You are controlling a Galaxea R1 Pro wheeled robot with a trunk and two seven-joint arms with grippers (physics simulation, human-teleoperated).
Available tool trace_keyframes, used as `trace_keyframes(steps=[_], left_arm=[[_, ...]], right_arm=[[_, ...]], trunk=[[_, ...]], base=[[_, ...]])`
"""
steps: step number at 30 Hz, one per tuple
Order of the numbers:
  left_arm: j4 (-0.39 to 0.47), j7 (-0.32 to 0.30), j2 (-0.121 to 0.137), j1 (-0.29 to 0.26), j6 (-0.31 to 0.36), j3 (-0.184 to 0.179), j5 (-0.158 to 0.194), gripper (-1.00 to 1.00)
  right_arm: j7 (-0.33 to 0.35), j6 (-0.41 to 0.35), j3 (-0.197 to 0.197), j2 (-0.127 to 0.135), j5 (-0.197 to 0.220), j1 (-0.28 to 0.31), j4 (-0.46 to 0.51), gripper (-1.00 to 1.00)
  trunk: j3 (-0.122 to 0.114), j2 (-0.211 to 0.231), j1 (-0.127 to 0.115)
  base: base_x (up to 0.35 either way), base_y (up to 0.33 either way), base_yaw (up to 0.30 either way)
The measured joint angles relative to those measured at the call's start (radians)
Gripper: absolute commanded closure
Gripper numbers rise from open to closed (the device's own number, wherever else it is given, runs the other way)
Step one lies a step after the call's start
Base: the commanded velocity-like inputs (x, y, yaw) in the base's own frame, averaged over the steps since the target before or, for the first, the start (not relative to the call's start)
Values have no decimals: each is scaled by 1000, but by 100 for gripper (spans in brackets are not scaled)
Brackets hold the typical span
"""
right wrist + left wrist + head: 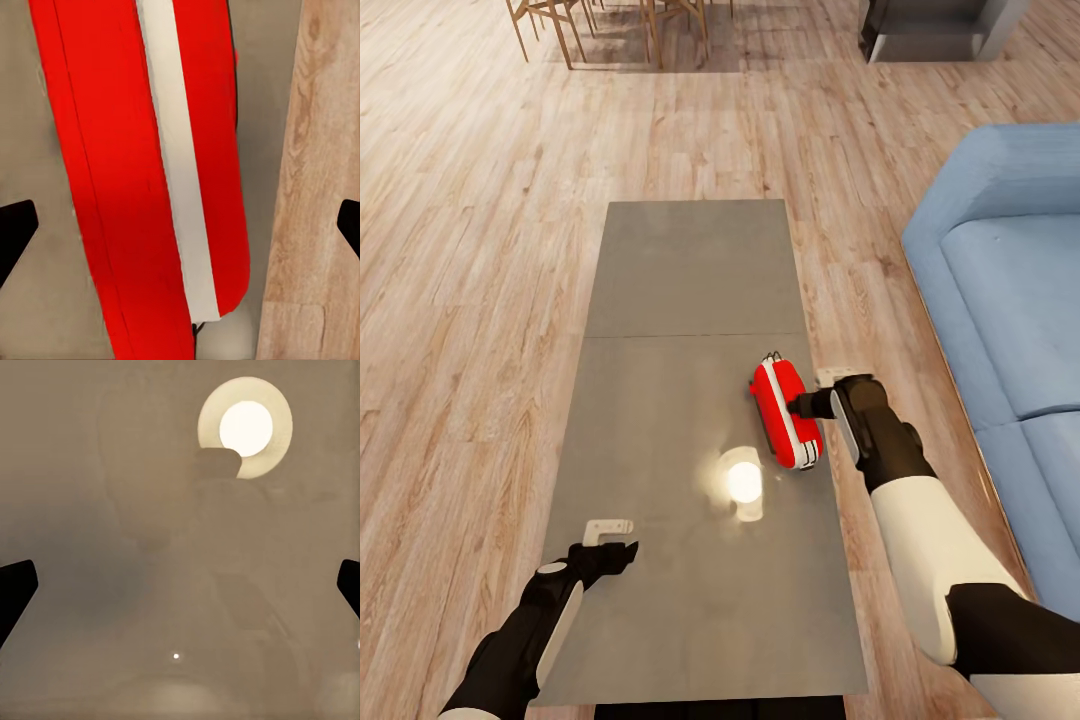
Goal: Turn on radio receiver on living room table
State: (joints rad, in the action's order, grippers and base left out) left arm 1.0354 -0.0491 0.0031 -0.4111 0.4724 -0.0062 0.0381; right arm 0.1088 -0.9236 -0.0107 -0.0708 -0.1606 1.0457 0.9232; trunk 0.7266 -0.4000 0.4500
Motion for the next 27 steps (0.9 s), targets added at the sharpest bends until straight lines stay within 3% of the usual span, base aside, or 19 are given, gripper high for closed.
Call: trace_keyframes(steps=[27], left_arm=[[0, 0, 2, 0, -1, 0, 0, -100]], right_arm=[[-5, 47, 0, -28, 3, 43, -126, -100]], trunk=[[0, 0, 0]], base=[[0, 0, 0]])
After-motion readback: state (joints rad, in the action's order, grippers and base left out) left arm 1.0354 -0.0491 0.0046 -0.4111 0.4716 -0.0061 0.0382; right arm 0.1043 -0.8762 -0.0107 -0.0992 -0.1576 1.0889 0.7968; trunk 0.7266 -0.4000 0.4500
